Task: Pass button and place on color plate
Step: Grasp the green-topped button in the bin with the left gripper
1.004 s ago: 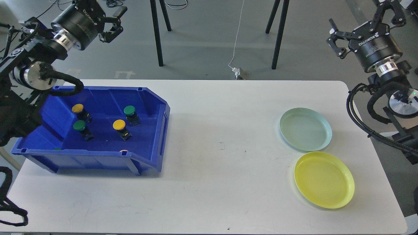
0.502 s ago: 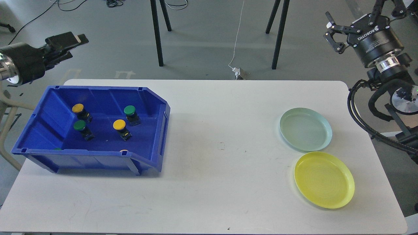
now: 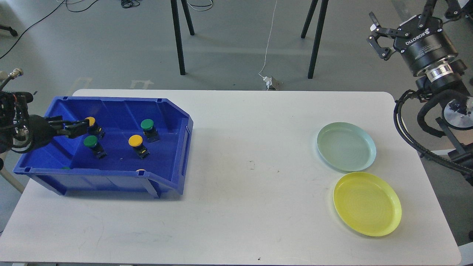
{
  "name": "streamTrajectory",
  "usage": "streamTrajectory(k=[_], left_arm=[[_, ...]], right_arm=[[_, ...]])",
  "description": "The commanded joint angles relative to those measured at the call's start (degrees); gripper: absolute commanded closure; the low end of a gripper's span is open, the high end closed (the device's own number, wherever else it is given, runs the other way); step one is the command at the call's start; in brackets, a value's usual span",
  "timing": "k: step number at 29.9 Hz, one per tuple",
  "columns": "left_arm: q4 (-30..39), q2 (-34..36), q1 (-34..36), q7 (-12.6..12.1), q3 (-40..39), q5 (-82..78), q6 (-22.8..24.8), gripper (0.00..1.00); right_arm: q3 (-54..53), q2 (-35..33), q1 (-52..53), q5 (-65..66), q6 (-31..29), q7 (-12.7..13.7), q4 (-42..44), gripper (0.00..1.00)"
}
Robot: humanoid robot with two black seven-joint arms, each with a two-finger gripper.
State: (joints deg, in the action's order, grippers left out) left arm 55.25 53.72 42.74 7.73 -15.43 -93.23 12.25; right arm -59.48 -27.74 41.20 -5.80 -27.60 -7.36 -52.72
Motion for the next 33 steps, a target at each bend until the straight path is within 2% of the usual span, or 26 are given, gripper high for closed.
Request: streamTrajectory(k=[1, 6, 18, 33], left_arm=[[-4.0, -2.8, 0.0, 0.6, 0.3, -2.0, 0.0, 0.19], [-6.5, -5.5, -0.1, 1.6, 0.4, -2.0, 0.0, 0.19], [-7.1, -7.1, -2.0, 1.6, 0.4, -2.1, 0.0, 0.18], [-13.8, -12.1, -1.6, 1.6, 0.4, -2.1, 0.0, 0.17]], right_arm=[[0.0, 0.0, -0.2, 0.0, 0.1, 0.0, 0.2, 0.00], [0.0, 0.1, -0.2, 0.0, 0.2, 0.0, 0.2, 0.00], [0.4, 0.5, -0.2, 0.2, 0.3, 0.0, 0.4, 0.00], [0.7, 0.6, -0.2, 0.2, 0.3, 0.0, 0.6, 0.00]])
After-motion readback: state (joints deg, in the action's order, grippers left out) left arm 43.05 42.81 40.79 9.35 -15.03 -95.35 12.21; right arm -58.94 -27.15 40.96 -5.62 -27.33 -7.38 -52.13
